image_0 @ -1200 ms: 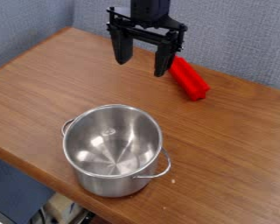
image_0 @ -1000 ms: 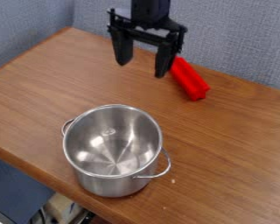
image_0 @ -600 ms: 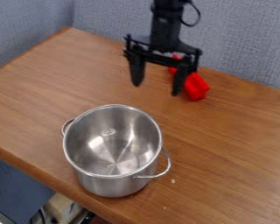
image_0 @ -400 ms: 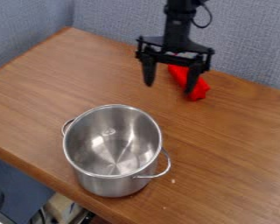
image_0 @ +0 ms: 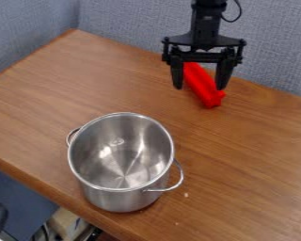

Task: Move the red object from the metal pot to the table

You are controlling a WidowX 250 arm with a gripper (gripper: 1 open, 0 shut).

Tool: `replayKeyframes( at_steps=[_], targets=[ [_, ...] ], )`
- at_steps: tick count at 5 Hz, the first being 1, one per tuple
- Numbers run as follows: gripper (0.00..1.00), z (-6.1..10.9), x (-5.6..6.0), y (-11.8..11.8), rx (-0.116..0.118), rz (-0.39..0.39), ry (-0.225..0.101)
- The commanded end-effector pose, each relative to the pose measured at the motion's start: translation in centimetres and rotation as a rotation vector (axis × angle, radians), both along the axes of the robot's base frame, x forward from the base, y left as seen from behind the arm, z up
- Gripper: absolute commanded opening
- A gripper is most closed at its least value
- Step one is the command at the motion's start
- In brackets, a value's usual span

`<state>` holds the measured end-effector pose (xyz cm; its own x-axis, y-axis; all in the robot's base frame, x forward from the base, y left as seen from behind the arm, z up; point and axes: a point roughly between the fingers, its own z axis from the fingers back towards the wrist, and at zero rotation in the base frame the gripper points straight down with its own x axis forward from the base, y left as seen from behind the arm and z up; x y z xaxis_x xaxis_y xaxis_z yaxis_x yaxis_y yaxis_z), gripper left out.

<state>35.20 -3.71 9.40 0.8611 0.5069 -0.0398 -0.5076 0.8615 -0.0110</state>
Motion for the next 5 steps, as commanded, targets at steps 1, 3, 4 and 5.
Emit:
replayKeyframes(
  at_steps=[1,3,4,5],
  targets=[
    [1.0,1.0,1.8,0.8,-0.005,0.123,-0.079],
    [1.0,0.2,4.0,2.1,0.001,0.261,-0.08],
    [1.0,-0.2,5.2,2.8,0.01,0.329,-0.082],
    [1.0,-0.8,6.0,3.0,0.024,0.324,-0.082]
  ],
)
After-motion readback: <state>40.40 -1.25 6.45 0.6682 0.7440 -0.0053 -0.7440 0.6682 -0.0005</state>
